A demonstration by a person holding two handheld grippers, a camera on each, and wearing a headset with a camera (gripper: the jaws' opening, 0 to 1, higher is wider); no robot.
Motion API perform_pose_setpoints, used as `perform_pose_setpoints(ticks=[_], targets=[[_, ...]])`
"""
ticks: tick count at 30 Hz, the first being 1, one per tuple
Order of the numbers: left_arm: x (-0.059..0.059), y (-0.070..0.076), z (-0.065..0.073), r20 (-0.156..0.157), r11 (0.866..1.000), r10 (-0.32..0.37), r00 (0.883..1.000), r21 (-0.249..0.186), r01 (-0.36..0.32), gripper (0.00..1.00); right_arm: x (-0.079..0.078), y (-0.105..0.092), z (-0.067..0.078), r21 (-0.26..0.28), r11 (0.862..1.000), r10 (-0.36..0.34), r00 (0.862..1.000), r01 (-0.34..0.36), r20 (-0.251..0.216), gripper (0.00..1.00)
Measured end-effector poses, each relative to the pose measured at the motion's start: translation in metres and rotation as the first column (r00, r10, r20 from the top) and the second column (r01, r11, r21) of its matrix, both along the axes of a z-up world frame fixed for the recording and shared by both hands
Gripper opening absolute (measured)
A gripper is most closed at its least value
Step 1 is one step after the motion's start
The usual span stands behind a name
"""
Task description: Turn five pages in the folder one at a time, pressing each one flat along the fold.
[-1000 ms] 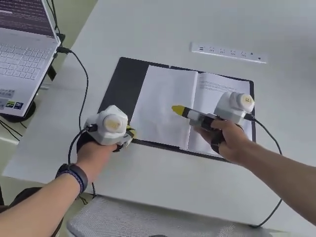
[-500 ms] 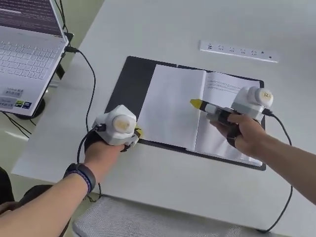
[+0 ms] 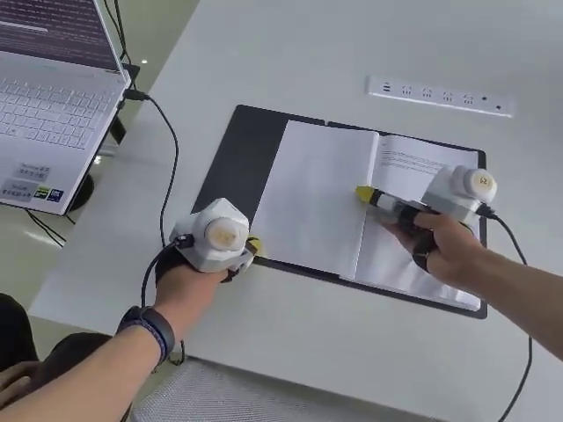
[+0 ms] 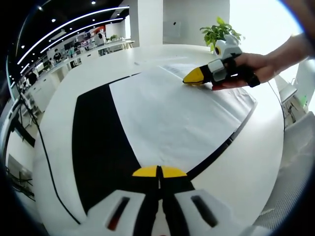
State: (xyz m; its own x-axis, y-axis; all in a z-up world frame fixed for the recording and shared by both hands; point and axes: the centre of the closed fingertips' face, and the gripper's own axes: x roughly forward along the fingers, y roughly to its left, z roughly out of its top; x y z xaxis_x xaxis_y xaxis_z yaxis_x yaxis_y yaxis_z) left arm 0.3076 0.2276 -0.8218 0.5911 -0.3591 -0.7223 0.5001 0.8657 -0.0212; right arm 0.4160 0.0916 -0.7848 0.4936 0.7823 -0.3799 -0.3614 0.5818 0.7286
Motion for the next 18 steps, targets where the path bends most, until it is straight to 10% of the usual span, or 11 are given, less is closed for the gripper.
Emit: perform_pose_setpoints(ticks=[18], targets=[[0.0,-0.002,0.001,0.003,1.0,0.01,1.0,-0.001,-0.01,0.0,0.028,-0.007,0.008,0.051,0.996,-0.072,0.997,0.073,-0.018,0.0]])
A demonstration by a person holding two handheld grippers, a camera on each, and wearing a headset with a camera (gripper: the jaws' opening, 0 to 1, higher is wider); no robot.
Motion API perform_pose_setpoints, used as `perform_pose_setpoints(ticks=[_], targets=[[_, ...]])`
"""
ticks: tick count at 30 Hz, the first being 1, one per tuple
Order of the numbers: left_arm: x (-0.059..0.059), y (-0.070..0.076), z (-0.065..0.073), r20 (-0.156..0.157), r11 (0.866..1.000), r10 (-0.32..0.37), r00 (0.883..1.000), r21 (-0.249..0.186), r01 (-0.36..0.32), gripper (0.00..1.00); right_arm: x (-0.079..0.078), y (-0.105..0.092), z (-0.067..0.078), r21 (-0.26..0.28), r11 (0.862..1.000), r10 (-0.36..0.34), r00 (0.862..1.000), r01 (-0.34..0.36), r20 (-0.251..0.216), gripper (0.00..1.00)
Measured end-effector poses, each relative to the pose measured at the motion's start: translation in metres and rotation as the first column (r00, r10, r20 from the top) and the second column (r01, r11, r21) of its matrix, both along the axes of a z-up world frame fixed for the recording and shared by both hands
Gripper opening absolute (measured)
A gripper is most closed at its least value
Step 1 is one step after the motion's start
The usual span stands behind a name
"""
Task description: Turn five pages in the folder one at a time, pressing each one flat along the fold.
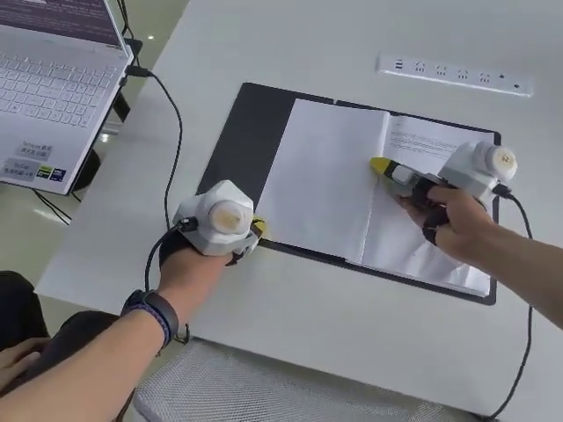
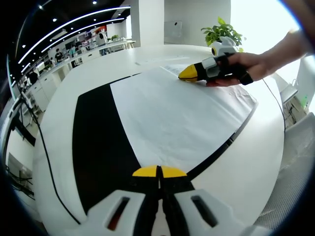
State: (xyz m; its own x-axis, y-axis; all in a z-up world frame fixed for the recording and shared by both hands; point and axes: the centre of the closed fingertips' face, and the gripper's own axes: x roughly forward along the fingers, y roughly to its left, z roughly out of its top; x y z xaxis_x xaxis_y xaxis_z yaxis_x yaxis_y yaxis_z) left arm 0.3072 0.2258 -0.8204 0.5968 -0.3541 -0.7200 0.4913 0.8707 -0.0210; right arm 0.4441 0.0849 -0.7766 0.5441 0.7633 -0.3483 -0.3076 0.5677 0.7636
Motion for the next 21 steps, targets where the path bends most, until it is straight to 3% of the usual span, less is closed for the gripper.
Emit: perform_pose_setpoints(ticks=[3,4,5,10,13,21], targets=[[0.0,0.0,0.0,0.002,1.0,-0.002,1.0,0.003,0.002,0.0,0.015,-0.003,0.0,0.018,0.998,-0.054,0.998,0.054,-0.012,0.0],[0.0,0.0,0.0,0.004,1.0,-0.003,1.0,0.004,0.003,0.0,0.032,-0.009,-0.01,0.038,0.996,-0.083,0.996,0.085,-0.032,0.0],[0.0,0.0,0.001,0.005,1.0,-0.003,1.0,0.004,0.003,0.0,0.037,-0.01,-0.011,0.049,0.994,-0.096,0.994,0.098,-0.041,0.0],[-0.004,-0.002,0.006,0.005,1.0,-0.01,1.0,0.002,0.01,0.0,0.059,-0.011,-0.02,0.067,0.989,-0.129,0.991,0.131,-0.032,0.0],[-0.005,-0.003,0.009,0.002,1.0,-0.015,1.0,0.006,0.015,0.0,0.075,-0.014,-0.025,0.104,0.98,-0.168,0.985,0.172,-0.05,0.0],[-0.004,0.0,0.006,0.007,1.0,-0.002,1.0,0.001,0.002,0.0,0.102,-0.017,-0.029,0.122,0.956,-0.263,0.964,0.266,-0.041,0.0]])
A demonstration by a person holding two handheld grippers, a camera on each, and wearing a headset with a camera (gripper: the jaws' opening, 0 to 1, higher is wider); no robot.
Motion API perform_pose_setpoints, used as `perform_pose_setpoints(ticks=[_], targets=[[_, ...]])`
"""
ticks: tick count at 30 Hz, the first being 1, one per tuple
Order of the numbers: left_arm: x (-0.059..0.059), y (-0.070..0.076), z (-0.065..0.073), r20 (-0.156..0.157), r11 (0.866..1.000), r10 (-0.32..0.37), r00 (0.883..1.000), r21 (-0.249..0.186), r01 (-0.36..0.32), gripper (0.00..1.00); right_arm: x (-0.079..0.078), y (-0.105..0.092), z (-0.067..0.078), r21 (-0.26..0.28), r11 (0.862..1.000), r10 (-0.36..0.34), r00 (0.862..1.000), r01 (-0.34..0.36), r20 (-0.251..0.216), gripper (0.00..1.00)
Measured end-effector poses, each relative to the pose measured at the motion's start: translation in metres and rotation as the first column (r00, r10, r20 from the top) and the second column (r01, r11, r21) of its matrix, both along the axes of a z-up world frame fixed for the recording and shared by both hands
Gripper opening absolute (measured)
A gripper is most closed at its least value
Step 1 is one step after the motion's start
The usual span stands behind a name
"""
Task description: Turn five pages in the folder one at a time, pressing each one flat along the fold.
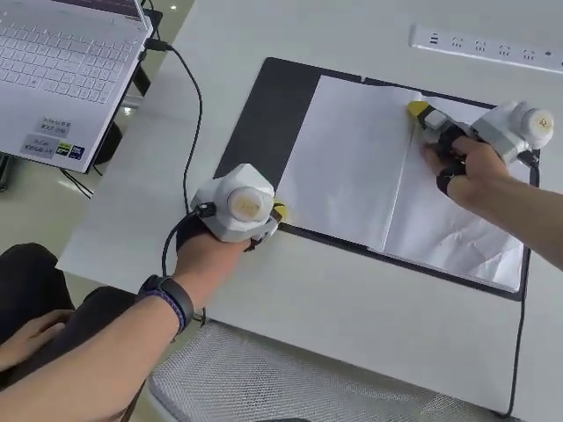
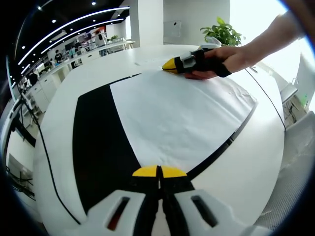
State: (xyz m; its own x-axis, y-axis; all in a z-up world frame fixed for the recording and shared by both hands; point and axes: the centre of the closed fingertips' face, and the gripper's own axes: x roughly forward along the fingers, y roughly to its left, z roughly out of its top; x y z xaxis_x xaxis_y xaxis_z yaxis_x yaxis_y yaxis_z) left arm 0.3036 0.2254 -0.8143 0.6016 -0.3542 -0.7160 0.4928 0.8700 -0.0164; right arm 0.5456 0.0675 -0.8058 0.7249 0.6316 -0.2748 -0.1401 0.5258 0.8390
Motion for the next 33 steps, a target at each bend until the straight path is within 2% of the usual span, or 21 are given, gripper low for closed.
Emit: perform_pose_setpoints(ticks=[11,17,23,28,33], targets=[[-0.001,0.0,0.002,0.01,1.0,-0.008,1.0,0.001,0.008,0.0,0.027,-0.001,-0.003,0.019,0.996,-0.084,0.996,0.084,-0.012,0.0],[-0.002,-0.001,0.006,0.014,1.0,-0.006,1.0,0.002,0.006,0.0,0.027,0.0,-0.003,0.021,0.997,-0.076,0.997,0.076,-0.004,0.0],[0.001,0.0,0.002,0.015,1.0,-0.005,1.0,0.001,0.005,0.0,0.017,0.004,-0.002,0.014,0.999,-0.04,0.999,0.04,-0.004,0.0],[0.004,0.002,-0.004,0.018,1.0,-0.004,1.0,0.003,0.004,0.0,-0.001,0.012,0.0,-0.008,1.0,0.028,1.0,-0.028,0.013,0.0],[0.006,0.002,-0.007,0.016,1.0,-0.001,1.0,0.005,0.001,0.0,-0.019,0.016,0.001,-0.005,0.998,0.069,0.997,-0.069,0.025,0.0]])
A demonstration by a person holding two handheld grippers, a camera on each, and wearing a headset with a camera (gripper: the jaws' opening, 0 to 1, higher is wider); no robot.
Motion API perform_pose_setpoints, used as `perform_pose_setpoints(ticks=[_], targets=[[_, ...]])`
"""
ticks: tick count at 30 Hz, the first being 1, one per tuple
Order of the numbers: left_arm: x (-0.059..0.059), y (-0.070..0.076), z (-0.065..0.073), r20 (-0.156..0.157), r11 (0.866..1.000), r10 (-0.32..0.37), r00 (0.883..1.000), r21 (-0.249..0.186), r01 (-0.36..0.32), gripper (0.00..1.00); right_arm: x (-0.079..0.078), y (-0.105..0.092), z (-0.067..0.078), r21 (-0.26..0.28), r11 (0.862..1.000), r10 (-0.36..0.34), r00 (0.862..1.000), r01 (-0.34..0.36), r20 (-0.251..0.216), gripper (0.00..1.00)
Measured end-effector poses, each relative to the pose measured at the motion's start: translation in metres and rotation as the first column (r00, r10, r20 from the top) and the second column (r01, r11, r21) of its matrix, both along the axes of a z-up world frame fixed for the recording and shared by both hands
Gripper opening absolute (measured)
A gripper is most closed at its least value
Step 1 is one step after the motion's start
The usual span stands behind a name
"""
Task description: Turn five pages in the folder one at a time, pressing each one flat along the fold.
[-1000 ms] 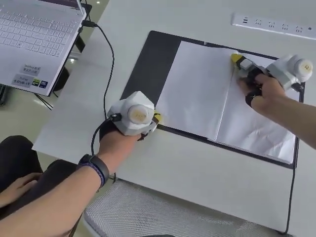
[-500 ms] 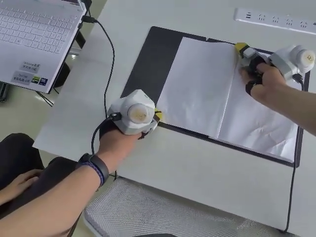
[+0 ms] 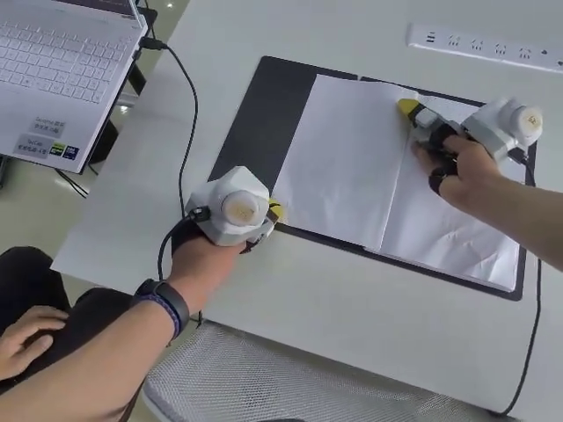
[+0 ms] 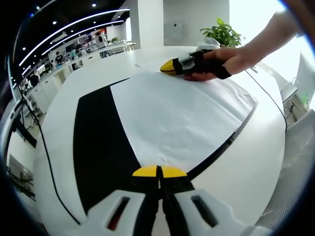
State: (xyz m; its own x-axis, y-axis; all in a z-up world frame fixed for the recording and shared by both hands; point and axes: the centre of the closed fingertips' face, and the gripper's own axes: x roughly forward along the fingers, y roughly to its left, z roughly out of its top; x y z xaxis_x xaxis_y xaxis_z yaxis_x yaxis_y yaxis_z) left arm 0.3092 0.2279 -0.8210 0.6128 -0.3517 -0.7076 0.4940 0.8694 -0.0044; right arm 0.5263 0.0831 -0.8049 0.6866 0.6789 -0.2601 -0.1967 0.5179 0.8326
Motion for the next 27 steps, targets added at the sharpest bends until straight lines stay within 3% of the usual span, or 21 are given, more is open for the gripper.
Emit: perform_pose_setpoints(ticks=[17,27], targets=[[-0.002,0.0,0.001,0.002,1.0,0.004,1.0,-0.011,-0.004,0.0,-0.038,0.001,0.005,0.006,0.998,0.06,0.998,-0.06,-0.003,0.0],[-0.005,-0.002,0.005,-0.001,1.0,0.01,1.0,-0.02,-0.01,0.0,-0.083,0.009,0.024,0.008,0.996,0.09,0.996,-0.09,0.005,0.0]])
